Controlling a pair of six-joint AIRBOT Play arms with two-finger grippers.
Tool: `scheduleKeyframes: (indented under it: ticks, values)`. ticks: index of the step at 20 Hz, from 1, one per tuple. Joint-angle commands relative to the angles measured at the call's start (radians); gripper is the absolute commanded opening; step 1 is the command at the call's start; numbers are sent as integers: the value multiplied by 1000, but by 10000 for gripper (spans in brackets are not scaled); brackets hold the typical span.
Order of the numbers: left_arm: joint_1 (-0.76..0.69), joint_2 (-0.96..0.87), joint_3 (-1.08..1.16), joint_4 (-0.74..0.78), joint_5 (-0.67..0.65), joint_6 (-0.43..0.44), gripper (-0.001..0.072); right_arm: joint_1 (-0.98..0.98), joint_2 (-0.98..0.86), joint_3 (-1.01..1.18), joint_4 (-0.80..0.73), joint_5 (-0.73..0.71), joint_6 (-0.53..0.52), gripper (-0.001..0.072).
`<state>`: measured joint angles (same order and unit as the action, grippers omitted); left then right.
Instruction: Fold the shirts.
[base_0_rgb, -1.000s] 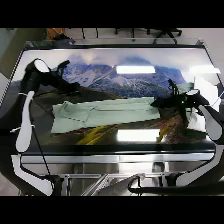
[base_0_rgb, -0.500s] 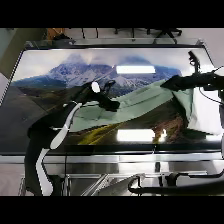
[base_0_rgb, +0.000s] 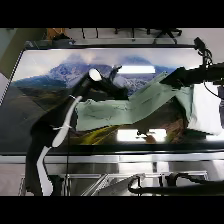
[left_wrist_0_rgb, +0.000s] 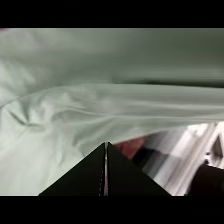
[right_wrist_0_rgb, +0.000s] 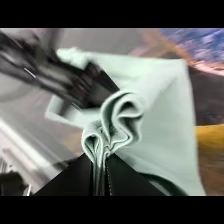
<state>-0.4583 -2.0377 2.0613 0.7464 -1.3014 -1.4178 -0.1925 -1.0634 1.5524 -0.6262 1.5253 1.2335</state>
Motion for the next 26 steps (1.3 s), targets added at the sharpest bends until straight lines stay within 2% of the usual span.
scheduleKeyframes:
  ticks: [1, 3, 5, 9, 10, 12, 13, 15, 17, 18, 20, 21, 23, 24, 25, 26]
  values:
    - [183, 228, 1, -53, -111, -8, 17, 158, -7, 2, 21, -87, 24, 18]
    - [330, 403, -71, -95, -93, -4, 17, 325, -37, 1, 29, -237, 24, 18]
    - [479, 550, -99, -93, -110, 0, 17, 521, -98, 1, 37, -446, -3, 18]
    - [696, 713, -101, -92, -192, 22, 17, 913, -327, 1, 36, -988, -181, 20]
    - [727, 734, -101, -92, -204, 26, 17, 996, -407, 1, 36, -1143, -254, 55]
    - [762, 766, -101, -93, -210, 26, 17, 1105, -554, 2, 36, -1426, -332, 480]
    - [765, 777, -101, -93, -209, 27, 17, 1123, -595, 3, 36, -1482, -316, 521]
    - [766, 790, -101, -92, -209, 41, 18, 1102, -591, 3, 35, -1411, -314, 518]
    - [766, 791, -101, -94, -211, 40, 18, 1022, -526, 3, 36, -1222, -312, 516]
    - [766, 791, -101, -94, -211, 40, 18, 963, -477, 3, 35, -1096, -275, 515]
    - [766, 791, -101, -93, -210, 40, 18, 815, -374, 3, 35, -832, -189, 454]
    - [766, 791, -101, -93, -210, 40, 18, 731, -333, 3, 24, -711, -154, 458]
    - [766, 791, -101, -93, -215, 40, 18, 544, -274, 3, -71, -485, -21, 471]
    - [766, 791, -101, -93, -218, 39, 18, 455, -264, 3, -138, -393, 45, 597]
    - [765, 791, -101, -93, -217, 40, 18, 385, -266, 0, -193, -322, 89, 655]
    - [764, 791, -101, -93, -217, 40, 18, 328, -278, -8, -233, -272, 108, 655]
